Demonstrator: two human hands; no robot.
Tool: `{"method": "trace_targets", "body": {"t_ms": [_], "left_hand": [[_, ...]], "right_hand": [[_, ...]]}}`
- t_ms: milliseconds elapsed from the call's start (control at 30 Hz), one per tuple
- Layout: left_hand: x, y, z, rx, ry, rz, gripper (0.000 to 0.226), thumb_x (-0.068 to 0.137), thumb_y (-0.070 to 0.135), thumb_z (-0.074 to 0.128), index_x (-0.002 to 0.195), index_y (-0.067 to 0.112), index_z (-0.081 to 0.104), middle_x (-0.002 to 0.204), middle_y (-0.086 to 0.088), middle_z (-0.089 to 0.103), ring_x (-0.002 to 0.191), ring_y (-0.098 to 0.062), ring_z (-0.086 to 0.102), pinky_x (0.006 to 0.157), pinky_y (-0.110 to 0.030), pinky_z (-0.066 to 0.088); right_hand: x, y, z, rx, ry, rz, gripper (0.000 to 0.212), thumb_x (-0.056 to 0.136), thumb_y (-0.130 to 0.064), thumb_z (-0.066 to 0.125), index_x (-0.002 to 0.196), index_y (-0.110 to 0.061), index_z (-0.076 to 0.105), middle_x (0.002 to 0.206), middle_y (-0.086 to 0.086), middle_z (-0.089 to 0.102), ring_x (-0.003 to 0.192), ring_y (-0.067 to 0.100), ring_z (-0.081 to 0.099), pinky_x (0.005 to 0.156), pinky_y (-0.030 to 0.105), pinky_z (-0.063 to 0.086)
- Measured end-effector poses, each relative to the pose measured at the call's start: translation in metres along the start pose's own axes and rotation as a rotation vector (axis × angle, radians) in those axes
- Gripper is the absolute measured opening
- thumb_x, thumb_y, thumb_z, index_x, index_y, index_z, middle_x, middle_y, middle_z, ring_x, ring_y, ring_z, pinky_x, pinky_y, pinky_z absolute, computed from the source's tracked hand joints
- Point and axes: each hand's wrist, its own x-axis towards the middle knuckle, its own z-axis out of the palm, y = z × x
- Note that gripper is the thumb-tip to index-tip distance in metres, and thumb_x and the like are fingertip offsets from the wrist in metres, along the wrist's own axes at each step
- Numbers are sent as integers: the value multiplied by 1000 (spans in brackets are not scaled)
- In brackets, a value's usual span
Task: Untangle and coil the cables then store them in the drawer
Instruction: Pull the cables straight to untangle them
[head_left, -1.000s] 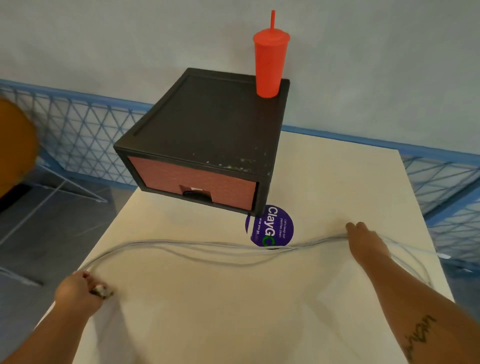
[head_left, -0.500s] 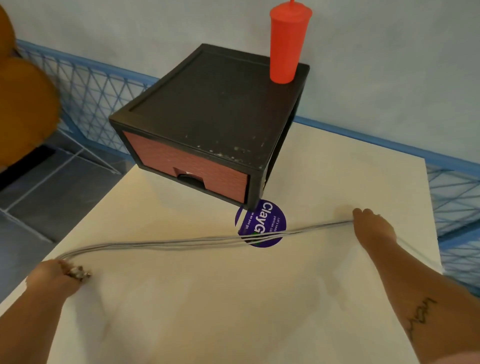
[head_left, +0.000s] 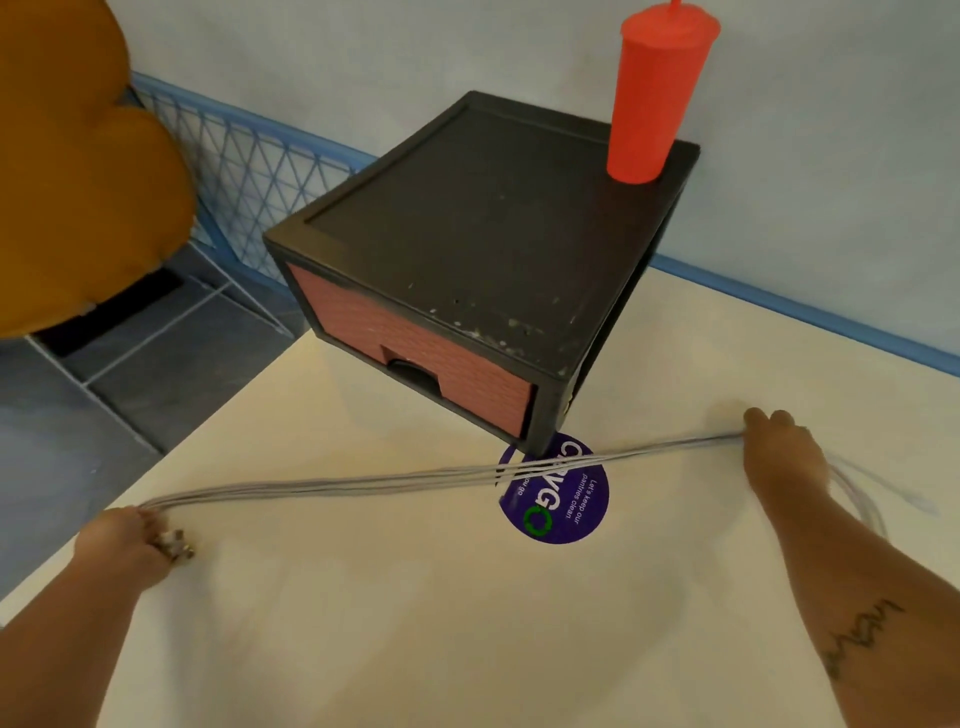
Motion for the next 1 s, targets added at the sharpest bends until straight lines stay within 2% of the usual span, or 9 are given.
{"method": "trace_targets", "body": {"t_ms": [100,233,300,433,600,700,767,867,1000], "left_hand": [[-18,3,1,30,2,22,32,89,2,22,60,11,31,57,-5,28,16,-14,24,33,-17,38],[-30,0,-5,20,-40,40,29,86,3,26,58,14,30,60,-6,26,22,-15,23,30,-18,36],[-32,-4,-8,-2,-39,25,31,90,9,30,60,15,35,61,-5,31,39,-17,28,38,-21,38],[-42,-14,-12,-33,-95,50,33,96,18,32,64,18,40,64,-3,34,51,-20,26,47,-26,38],[-70,-25,-14,-91,-220,132,35,96,8,37,64,22,36,64,2,33,43,-10,44,27,-13,32],[-94,-26,-16,-9,-329,199,38,99,9,35,63,20,35,62,-1,30,34,-10,44,26,-13,31],[-107,-25,-19,-10,-357,153,38,98,28,38,61,19,34,59,-4,24,41,-22,28,26,-16,26],[-122,-21,-23,22,-433,152,39,97,36,38,62,19,33,59,-5,24,49,-20,21,35,-21,28],[-144,-16,-27,63,-512,201,35,96,32,38,64,18,34,60,-2,27,52,-17,23,51,-30,25]], "right_hand": [[-17,-5,4,247,59,53,42,90,2,32,130,-5,40,126,25,37,108,45,48,90,51,46],[-72,-27,31,490,128,163,56,87,-3,28,141,-16,26,152,8,11,120,47,42,96,55,41],[-96,-36,43,444,110,134,54,87,-10,24,140,-9,32,152,13,15,126,45,36,104,55,35],[-152,-54,56,427,115,80,49,82,2,47,131,3,44,139,29,39,129,44,35,107,52,32],[-216,-83,61,370,-39,79,47,69,-12,42,108,3,64,113,30,62,99,46,62,78,53,53],[-241,-100,60,312,-41,68,47,60,-5,61,107,-1,66,112,28,63,96,44,65,74,51,55],[-255,-113,57,323,-7,81,51,64,-4,63,115,-4,62,123,27,58,107,43,60,82,50,53],[-267,-140,42,386,-49,131,56,86,-16,48,141,-17,35,152,16,25,139,31,28,111,38,30],[-273,-178,16,575,-193,93,52,91,-22,44,141,-23,33,155,5,18,141,21,22,113,28,20]]}}
